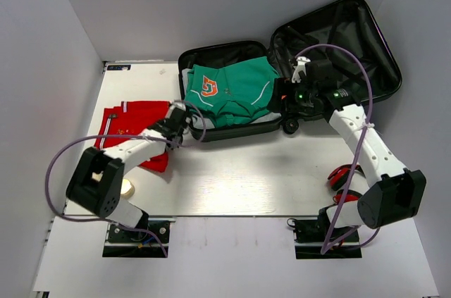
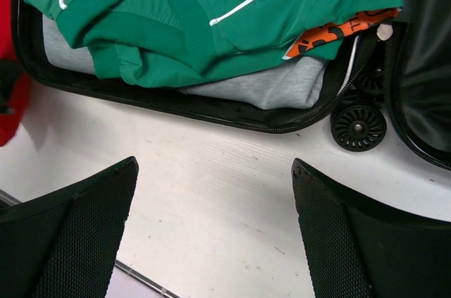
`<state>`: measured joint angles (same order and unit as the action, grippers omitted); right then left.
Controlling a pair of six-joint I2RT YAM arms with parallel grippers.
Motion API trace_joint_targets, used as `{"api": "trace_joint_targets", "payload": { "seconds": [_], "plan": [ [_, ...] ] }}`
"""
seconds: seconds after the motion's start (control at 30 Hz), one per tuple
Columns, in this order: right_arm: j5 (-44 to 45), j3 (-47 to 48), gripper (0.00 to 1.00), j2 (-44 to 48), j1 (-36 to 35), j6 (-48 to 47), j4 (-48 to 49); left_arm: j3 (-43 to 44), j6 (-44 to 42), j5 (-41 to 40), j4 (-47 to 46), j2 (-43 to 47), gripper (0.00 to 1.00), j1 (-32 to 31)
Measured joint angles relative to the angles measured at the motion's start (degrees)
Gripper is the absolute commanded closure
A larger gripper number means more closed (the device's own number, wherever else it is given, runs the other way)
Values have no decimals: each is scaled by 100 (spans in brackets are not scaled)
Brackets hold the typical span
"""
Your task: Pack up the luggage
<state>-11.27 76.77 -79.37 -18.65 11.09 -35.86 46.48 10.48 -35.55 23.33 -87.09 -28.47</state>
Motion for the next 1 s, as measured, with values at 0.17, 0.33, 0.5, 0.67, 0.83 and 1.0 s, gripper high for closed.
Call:
{"api": "trace_joint_targets", "payload": {
  "seconds": [0.17, 0.33, 0.5, 0.67, 0.83, 1.0],
  "plan": [
    [151, -83, 10, 214, 2, -31, -2, 1296, -181, 308, 562, 483, 100, 551],
    [223, -160, 10, 404, 4, -39, 44, 3268, -459, 667, 870, 205, 100, 671],
    [310, -245, 10, 518, 7, -76, 61, 4809, -804, 1115, 940, -551, 100, 417],
    [507, -271, 10, 601, 9, -101, 68, 6509, -1123, 1311, 1458, -1891, 100, -278],
    [815, -278, 10, 691, 28, -96, 66, 7604, -1147, 1115, 1786, -2962, 100, -905],
    [975, -365, 10, 691, 42, -72, 39, 7648, -1012, 664, 1718, -3257, 100, -1596]
  ]
}}
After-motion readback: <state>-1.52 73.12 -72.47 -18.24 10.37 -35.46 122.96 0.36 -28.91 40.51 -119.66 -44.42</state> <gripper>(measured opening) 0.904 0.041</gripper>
